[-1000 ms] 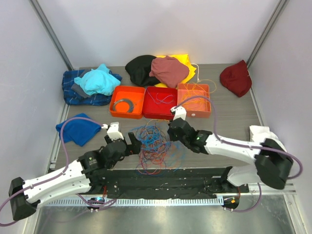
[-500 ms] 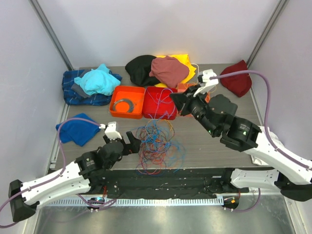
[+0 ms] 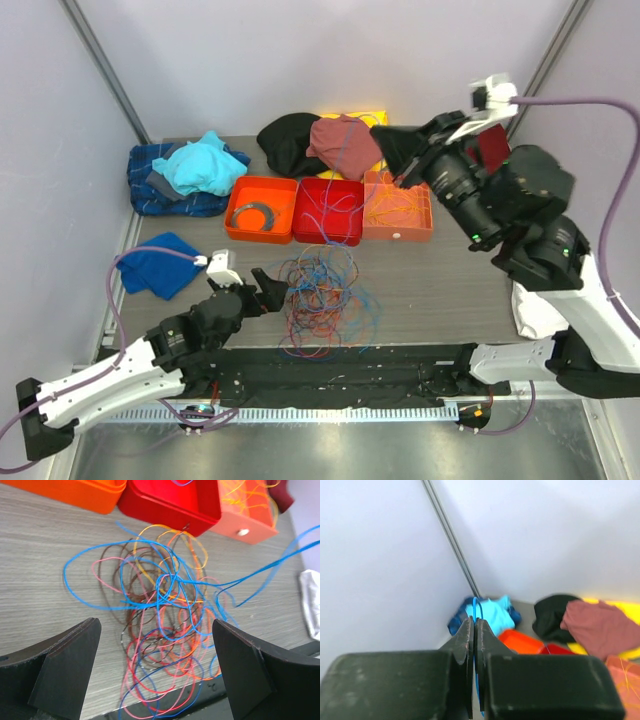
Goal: Untangle the cables
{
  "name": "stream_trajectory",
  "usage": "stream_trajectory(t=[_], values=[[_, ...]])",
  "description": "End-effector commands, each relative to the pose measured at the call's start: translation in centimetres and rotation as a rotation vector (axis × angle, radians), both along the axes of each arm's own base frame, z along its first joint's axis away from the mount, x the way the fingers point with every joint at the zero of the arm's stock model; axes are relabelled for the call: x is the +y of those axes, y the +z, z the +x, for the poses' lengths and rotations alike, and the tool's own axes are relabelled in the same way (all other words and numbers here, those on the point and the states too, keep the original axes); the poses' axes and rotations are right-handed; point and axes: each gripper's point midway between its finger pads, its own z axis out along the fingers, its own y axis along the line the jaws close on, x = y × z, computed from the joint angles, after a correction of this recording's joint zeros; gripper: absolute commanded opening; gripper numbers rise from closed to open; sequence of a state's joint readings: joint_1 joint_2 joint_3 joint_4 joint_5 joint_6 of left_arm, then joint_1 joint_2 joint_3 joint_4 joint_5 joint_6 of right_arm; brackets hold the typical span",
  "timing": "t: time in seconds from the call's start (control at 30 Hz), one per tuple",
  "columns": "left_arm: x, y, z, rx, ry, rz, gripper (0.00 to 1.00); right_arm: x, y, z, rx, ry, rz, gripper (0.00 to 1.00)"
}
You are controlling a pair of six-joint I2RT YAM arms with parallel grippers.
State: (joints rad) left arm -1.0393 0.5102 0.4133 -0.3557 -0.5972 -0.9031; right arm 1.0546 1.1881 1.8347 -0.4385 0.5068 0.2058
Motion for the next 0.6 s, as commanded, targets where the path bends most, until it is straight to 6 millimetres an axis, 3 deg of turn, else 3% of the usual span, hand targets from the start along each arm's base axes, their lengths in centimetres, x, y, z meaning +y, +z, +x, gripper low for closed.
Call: stream_trajectory(t=[0.0,0.27,0.4,0.43,0.57], values=[[-1.0,2.9,0.6,-0.101,-0.020,-0.100,1.00,-1.8,5.5,-2.0,-0.098,0.044,0.097,0.01],[-1.8,5.6,0.4,-0.219,-0.086,-0.184,1.00,-1.7,6.0,-2.4,-0.102,0.071,0.123,0.01],[-5.3,8.1,-0.3,-0.330,-0.230,-0.314,1.00,-1.1,6.1,-2.5,-0.099,0.091,0.124,0.01],[-5.9,7.4,-0.4,-0.347,-0.268,-0.298,1.00,-0.9,5.9,-2.4,-0.094,0.095,0.120,0.01],[-8.2,7.5,-0.4,-0.402,-0.345,-0.305,1.00,-0.4,5.6,-2.4,-0.084,0.110,0.117,0.01]])
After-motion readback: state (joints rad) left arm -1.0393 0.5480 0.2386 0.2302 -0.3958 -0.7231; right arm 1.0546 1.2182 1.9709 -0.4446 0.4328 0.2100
